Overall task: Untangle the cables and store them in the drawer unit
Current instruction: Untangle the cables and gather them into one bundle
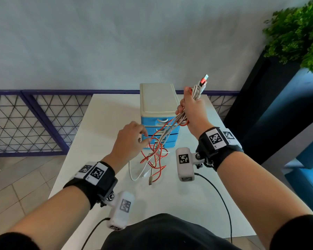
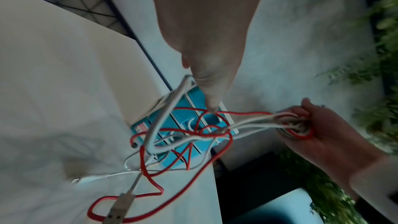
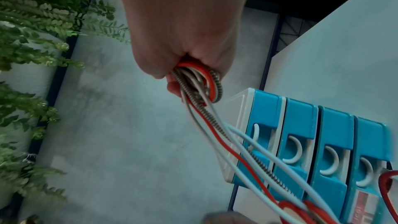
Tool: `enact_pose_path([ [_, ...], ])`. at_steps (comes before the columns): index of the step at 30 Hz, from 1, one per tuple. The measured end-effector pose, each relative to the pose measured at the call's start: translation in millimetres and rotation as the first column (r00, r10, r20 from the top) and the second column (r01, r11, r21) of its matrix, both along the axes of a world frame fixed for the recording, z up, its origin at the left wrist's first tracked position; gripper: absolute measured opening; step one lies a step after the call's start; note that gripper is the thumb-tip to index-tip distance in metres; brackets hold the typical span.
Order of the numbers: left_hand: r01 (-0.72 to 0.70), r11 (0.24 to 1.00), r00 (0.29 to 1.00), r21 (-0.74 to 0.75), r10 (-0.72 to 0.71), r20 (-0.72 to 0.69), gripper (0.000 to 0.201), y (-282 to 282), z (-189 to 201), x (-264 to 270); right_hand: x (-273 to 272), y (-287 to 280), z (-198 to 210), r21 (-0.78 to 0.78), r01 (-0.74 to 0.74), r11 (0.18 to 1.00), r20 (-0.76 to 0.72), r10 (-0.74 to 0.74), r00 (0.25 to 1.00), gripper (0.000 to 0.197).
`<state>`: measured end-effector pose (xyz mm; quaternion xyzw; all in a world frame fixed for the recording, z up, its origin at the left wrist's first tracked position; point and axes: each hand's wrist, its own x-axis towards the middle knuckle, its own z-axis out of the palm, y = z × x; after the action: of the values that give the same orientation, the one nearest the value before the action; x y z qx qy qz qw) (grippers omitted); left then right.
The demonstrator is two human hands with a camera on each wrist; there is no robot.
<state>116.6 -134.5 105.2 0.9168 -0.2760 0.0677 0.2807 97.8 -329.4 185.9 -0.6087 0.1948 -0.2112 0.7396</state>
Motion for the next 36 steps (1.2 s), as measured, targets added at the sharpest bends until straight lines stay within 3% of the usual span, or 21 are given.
enact_pose_path([
  [1,0.016,1.000,0.998,-0.016,-0.015,0.064,0.018,-3,4,-3,0,2,1,-0.014,0.008,1.000,-0.001,-0.008,1.000,0.033],
  [3,0.070,0.997,0.997,-0.033,-0.069,0.044,0.030,-9,9,-11,0,4,3,-0.013,0.034,0.999,0.013,-0.034,0.999,0.031],
  [6,0.046,0.994,0.999,0.104,-0.047,0.013,0.047,-15,5,-19,2,10,8,0.013,0.057,0.998,0.027,-0.057,0.998,0.028],
  [10,0.013,0.976,0.992,0.217,-0.040,0.121,0.030,-15,-7,-12,2,14,12,-0.055,0.097,0.994,0.005,-0.097,0.995,0.027],
  [14,0.022,0.917,0.986,0.398,-0.085,0.141,0.036,4,-20,6,-1,0,12,-0.079,0.201,0.976,0.005,-0.201,0.980,0.026],
  [18,-0.024,0.859,0.999,0.512,0.007,0.036,0.029,32,-36,15,-3,-14,14,-0.029,0.264,0.964,-0.002,-0.265,0.964,0.027],
  [24,-0.113,0.707,0.977,0.698,0.207,-0.052,0.018,54,-48,18,-4,-22,20,-0.020,0.313,0.950,0.022,-0.312,0.950,0.031],
  [29,-0.163,0.599,0.953,0.784,0.301,-0.032,0.005,62,-51,16,-4,-23,23,0.061,0.319,0.946,0.079,-0.324,0.943,0.027],
  [32,-0.159,0.533,0.937,0.831,0.348,-0.044,0.015,76,-59,14,-5,-30,28,0.110,0.349,0.931,0.111,-0.360,0.926,0.027],
  [36,-0.116,0.571,0.933,0.813,0.343,-0.108,0.017,83,-64,14,-5,-35,28,0.114,0.334,0.936,0.124,-0.346,0.930,0.030],
])
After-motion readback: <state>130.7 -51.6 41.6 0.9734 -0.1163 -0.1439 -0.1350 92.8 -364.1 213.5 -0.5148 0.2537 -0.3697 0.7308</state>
